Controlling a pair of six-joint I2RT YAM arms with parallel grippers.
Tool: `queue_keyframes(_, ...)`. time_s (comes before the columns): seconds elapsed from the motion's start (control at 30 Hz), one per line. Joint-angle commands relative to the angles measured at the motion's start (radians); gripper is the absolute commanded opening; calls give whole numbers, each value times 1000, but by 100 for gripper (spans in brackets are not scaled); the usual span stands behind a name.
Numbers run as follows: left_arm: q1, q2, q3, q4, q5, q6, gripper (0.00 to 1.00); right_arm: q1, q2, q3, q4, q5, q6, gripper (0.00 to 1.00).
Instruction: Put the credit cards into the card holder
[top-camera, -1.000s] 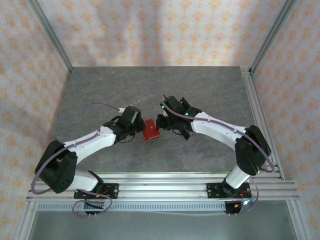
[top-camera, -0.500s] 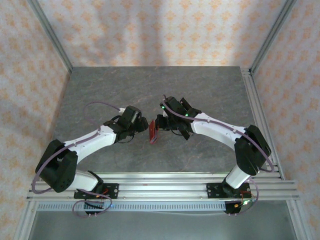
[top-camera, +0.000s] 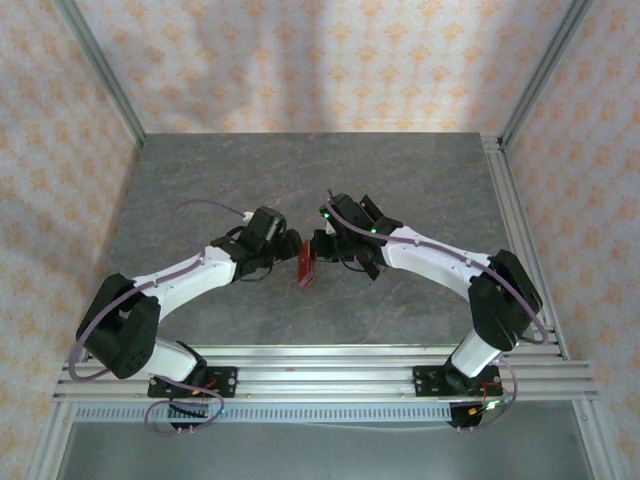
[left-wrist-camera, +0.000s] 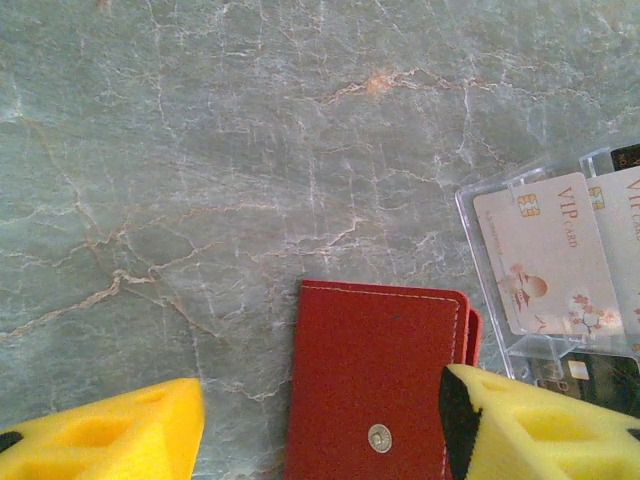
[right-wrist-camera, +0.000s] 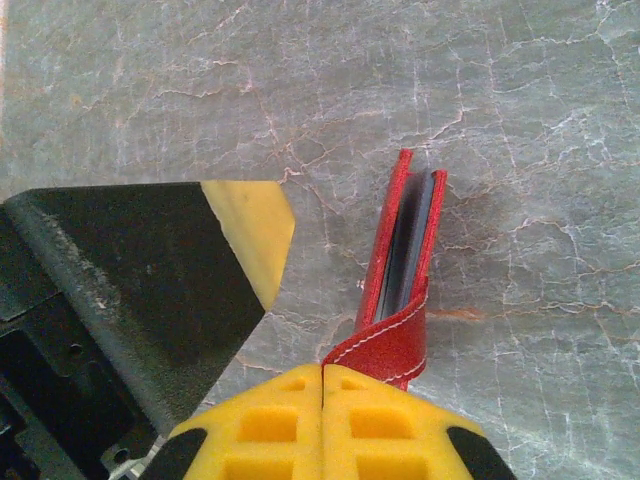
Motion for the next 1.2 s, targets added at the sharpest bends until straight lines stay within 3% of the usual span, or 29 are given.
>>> queue_keyframes(0.0, 0, 12, 31, 12, 10, -7, 64, -2, -33, 4, 30, -14, 14, 0)
queue_keyframes(0.63, 0, 19, 19, 9, 0, -7, 65, -3, -53, 20, 21, -21, 17, 0)
queue_keyframes(1.17, 4, -57, -57, -88, -94, 14, 65, -41, -86, -147, -21, 105, 6, 0)
